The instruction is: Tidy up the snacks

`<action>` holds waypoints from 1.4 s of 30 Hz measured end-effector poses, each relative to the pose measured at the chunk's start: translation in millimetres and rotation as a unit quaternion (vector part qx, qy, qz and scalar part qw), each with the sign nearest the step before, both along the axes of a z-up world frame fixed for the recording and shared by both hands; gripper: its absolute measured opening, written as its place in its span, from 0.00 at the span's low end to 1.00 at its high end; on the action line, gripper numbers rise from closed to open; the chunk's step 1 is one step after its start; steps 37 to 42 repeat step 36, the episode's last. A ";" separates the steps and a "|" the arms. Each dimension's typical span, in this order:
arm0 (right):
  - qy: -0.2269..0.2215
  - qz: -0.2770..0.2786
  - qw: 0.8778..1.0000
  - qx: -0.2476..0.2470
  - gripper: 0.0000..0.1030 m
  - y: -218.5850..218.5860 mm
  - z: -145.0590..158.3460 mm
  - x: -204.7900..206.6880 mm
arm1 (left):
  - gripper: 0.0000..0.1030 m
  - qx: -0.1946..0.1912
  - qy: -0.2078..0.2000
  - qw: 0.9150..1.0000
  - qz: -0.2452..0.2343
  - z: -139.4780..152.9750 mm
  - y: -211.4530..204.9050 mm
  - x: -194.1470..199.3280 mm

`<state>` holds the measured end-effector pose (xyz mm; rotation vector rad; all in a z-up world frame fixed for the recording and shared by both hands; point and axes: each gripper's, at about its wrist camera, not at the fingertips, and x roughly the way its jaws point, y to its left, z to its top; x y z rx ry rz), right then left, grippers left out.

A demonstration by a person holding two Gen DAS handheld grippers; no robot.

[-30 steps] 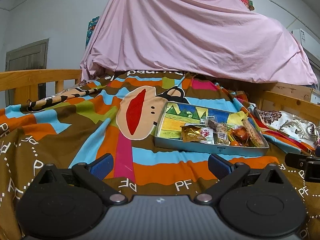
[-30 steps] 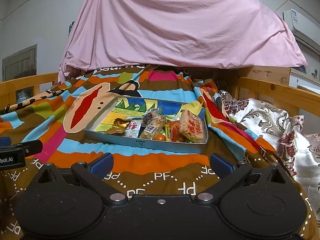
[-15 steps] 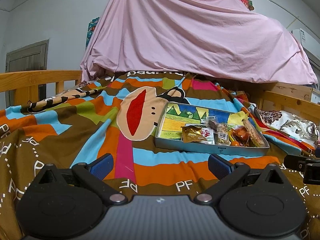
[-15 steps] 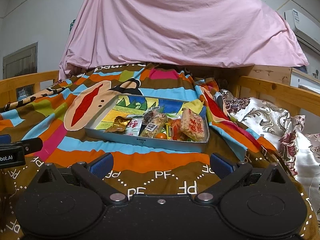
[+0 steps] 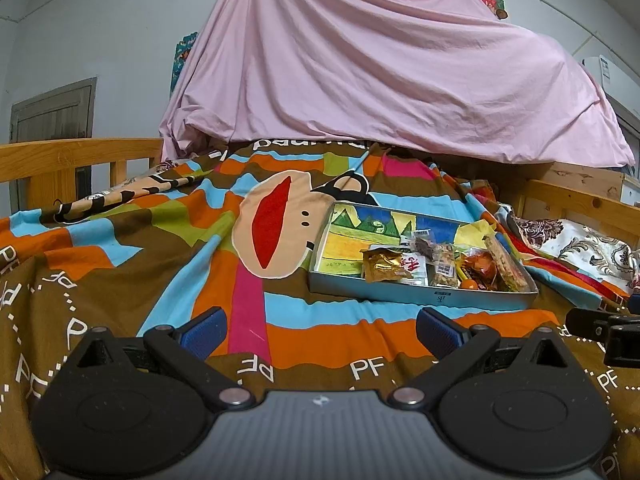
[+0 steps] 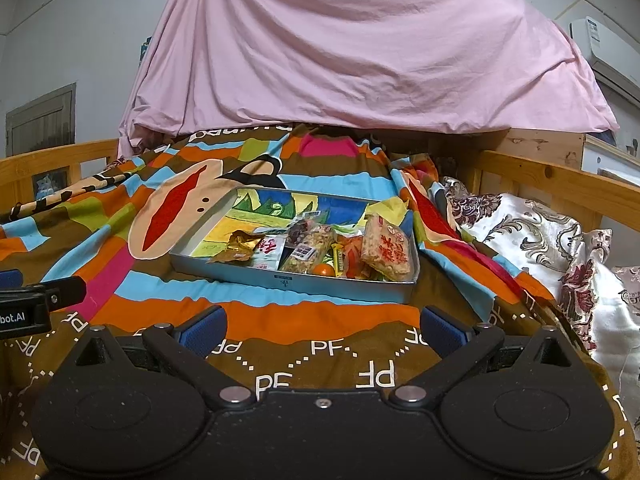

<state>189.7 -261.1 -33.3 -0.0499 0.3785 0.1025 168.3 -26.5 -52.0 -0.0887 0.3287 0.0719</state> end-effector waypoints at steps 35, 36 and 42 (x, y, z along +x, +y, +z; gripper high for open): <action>0.004 0.004 1.000 -0.004 0.99 3.6 -2.5 -0.1 | 1.00 0.016 0.004 1.000 0.005 0.1 -4.5 -2.6; 0.004 0.004 1.000 -0.004 0.99 3.6 -2.3 0.0 | 1.00 0.016 0.005 1.000 0.005 0.1 -4.7 -2.5; 0.004 0.004 1.000 -0.004 0.99 3.6 -2.3 0.0 | 1.00 0.016 0.005 1.000 0.005 0.1 -4.7 -2.5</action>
